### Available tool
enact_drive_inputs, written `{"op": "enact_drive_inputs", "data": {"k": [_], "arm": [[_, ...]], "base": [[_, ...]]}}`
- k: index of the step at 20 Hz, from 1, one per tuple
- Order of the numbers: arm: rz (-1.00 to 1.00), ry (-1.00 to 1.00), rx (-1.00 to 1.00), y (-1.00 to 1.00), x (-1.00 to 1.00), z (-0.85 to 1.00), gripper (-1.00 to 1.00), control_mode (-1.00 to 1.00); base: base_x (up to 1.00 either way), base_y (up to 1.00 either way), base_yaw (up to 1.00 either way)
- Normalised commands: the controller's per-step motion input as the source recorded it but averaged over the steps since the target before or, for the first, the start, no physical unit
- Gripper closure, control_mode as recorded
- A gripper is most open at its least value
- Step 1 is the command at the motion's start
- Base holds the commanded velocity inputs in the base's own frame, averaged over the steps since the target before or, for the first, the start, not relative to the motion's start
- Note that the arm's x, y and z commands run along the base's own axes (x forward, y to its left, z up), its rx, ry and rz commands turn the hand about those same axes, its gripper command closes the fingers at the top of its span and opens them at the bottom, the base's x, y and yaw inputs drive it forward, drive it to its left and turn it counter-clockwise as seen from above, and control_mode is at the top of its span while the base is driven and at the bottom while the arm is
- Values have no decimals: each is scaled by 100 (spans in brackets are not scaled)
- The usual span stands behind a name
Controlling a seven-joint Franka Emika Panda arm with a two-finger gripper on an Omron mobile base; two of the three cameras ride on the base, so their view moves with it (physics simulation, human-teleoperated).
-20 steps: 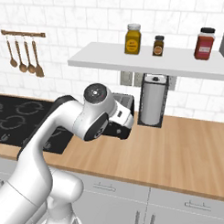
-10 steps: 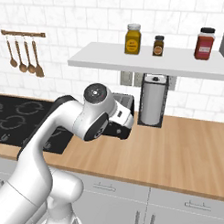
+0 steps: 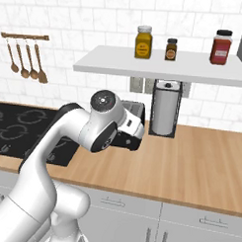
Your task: Start the toaster. Once the lever pops up, take the bread to the plate on the dining counter.
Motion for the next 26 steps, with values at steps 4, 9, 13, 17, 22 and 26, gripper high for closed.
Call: {"op": "enact_drive_inputs", "data": {"k": [4, 9, 13, 17, 22, 26], "arm": [[0, 0, 0, 0, 0, 0, -100, -100], [0, 0, 0, 0, 0, 0, -100, -100], [0, 0, 0, 0, 0, 0, -100, -100], [0, 0, 0, 0, 0, 0, -100, -100], [0, 0, 0, 0, 0, 0, -100, -100], [0, 0, 0, 0, 0, 0, -100, -100]], "base": [[0, 0, 0], [0, 0, 0], [0, 0, 0], [0, 0, 0], [0, 0, 0], [0, 0, 0]]}}
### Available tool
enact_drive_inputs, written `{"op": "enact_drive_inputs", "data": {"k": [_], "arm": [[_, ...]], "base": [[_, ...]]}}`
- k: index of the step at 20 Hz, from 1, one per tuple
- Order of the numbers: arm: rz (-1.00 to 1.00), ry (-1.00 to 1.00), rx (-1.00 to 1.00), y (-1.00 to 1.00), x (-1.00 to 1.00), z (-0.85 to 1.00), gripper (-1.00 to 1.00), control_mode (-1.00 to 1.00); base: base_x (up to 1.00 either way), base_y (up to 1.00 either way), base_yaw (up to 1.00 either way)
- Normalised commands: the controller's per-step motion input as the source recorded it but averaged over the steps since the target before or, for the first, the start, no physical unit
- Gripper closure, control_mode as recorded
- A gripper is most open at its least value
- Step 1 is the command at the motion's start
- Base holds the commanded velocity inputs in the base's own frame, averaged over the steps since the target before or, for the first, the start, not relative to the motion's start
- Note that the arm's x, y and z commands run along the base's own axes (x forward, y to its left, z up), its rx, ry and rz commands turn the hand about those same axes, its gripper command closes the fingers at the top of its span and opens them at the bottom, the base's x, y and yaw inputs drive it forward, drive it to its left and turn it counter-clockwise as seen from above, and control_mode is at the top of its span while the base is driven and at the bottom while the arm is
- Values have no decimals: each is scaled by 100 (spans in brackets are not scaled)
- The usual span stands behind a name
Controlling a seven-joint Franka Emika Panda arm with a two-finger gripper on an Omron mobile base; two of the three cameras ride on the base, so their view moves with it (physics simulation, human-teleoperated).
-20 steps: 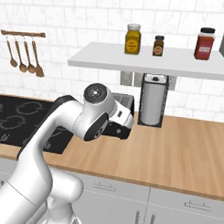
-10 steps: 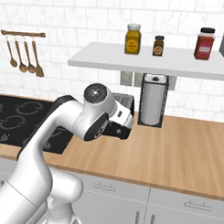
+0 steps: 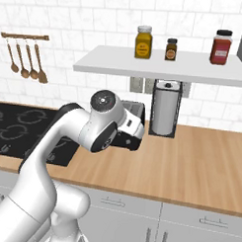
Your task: Start the toaster. Once the lever pops up, take the bread to the plate on the dining counter.
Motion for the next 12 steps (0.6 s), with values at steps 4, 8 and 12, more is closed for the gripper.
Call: {"op": "enact_drive_inputs", "data": {"k": [4, 8, 12], "arm": [[0, 0, 0, 0, 0, 0, -100, -100], [0, 0, 0, 0, 0, 0, -100, -100], [0, 0, 0, 0, 0, 0, -100, -100]], "base": [[0, 0, 0], [0, 0, 0], [0, 0, 0]]}}
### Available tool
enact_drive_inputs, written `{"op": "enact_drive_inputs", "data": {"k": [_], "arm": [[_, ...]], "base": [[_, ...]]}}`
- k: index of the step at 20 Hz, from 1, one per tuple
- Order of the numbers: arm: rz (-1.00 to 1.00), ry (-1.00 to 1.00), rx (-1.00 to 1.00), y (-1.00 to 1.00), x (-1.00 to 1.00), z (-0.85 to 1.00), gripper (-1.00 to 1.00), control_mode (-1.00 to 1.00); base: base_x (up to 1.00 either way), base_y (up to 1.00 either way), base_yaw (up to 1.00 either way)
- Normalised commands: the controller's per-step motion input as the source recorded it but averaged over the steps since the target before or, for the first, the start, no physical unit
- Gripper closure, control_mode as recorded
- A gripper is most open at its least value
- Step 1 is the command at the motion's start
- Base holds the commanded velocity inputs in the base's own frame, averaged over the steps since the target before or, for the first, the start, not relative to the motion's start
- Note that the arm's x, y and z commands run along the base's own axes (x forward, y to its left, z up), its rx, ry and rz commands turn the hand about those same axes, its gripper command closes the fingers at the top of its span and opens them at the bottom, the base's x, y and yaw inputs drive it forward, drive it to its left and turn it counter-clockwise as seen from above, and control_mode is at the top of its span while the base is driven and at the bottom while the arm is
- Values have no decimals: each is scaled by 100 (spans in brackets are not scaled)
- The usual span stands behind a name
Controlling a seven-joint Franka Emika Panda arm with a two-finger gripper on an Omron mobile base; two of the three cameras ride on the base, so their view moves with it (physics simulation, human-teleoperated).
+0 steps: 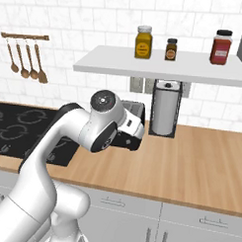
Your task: Start the toaster. Once the lever pops up, take the bread to the plate on the dining counter.
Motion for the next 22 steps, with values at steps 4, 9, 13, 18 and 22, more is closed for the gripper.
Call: {"op": "enact_drive_inputs", "data": {"k": [4, 9, 13, 18, 22], "arm": [[0, 0, 0, 0, 0, 0, -100, -100], [0, 0, 0, 0, 0, 0, -100, -100], [0, 0, 0, 0, 0, 0, -100, -100], [0, 0, 0, 0, 0, 0, -100, -100], [0, 0, 0, 0, 0, 0, -100, -100]], "base": [[0, 0, 0], [0, 0, 0], [0, 0, 0], [0, 0, 0], [0, 0, 0]]}}
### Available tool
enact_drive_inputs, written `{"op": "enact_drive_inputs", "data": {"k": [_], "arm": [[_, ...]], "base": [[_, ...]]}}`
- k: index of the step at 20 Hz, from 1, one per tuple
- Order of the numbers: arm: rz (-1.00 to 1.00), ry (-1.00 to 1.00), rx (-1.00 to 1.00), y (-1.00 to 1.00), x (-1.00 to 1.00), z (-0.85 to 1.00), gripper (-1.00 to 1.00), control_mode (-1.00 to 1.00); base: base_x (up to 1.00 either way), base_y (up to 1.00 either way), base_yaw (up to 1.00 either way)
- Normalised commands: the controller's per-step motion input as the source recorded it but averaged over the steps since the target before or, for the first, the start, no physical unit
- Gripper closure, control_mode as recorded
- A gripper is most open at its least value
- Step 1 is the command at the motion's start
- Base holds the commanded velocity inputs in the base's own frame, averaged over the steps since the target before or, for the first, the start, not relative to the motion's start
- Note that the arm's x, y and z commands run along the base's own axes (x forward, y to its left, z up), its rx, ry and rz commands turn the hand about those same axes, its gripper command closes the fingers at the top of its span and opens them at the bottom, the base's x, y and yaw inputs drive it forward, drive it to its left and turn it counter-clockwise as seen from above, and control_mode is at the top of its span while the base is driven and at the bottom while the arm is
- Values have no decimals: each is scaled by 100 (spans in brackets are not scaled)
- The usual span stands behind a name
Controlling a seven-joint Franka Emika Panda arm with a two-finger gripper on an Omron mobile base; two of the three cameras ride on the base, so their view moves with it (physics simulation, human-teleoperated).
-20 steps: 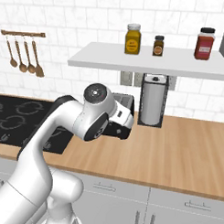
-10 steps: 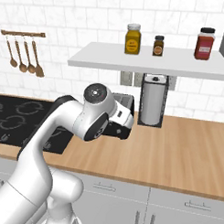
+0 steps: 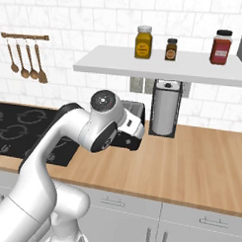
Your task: Start the toaster. Once the lever pops up, take the bread to the plate on the dining counter.
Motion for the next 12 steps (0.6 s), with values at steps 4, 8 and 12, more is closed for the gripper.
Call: {"op": "enact_drive_inputs", "data": {"k": [4, 8, 12], "arm": [[0, 0, 0, 0, 0, 0, -100, -100], [0, 0, 0, 0, 0, 0, -100, -100], [0, 0, 0, 0, 0, 0, -100, -100]], "base": [[0, 0, 0], [0, 0, 0], [0, 0, 0]]}}
